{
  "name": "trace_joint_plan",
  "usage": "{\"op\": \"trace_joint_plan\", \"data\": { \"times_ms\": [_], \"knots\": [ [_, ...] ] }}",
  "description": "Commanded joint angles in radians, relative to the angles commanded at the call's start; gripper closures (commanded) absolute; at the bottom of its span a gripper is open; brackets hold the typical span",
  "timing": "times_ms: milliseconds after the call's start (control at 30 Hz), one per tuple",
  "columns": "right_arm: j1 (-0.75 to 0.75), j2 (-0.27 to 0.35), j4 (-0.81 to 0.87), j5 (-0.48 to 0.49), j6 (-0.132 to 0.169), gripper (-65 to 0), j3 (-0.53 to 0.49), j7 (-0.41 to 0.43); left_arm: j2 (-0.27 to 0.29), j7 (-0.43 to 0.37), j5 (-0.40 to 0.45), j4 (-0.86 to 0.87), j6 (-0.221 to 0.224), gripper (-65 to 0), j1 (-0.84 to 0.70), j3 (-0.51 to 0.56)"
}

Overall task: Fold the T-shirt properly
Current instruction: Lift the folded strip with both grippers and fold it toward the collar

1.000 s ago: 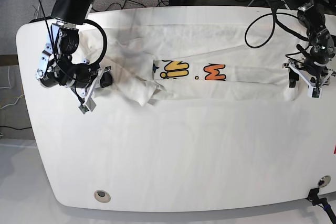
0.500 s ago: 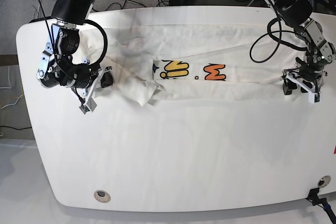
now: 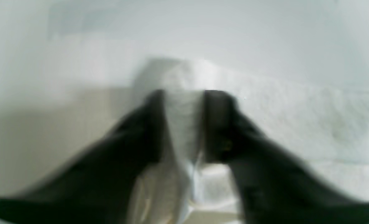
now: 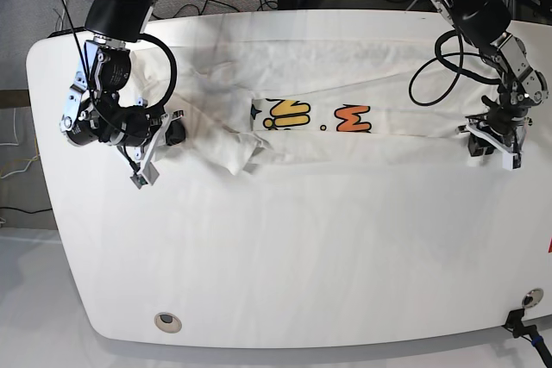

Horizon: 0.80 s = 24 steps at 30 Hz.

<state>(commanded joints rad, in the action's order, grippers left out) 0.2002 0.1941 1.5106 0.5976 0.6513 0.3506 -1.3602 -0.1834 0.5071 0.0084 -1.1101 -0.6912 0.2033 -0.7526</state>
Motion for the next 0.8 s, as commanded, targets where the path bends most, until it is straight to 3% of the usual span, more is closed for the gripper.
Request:
{"op": "trace_joint_plan", "data": {
  "times_ms": [33, 300, 433, 533, 800],
  "knots": [
    [0.0, 0.0, 0.0, 0.0, 0.0, 0.0, 0.0, 0.0, 0.0, 0.0, 0.0, 0.0, 0.0, 0.0, 0.0, 0.0],
    [0.003, 0.002, 0.005, 0.006, 0.005, 0.0, 0.003, 0.002, 0.002, -0.003, -0.005, -0.118, 0.0, 0.0, -0.005, -0.005],
    [0.005, -0.002, 0.087, 0.008, 0.005, 0.0, 0.003, 0.002, -0.002, -0.002, -0.084, -0.17, -0.007, 0.0, -0.021, -0.003],
    [0.002, -0.002, 0.103, 0.015, 0.006, 0.0, 0.003, -0.002, -0.003, 0.0, -0.097, -0.238, -0.007, 0.0, -0.061, -0.002],
    [-0.057, 0.06, 0.098, 0.204, 0.006, 0.0, 0.003, -0.002, -0.032, 0.0, -0.1, -0.42, -0.007, 0.0, -0.222, 0.084]
  ]
}}
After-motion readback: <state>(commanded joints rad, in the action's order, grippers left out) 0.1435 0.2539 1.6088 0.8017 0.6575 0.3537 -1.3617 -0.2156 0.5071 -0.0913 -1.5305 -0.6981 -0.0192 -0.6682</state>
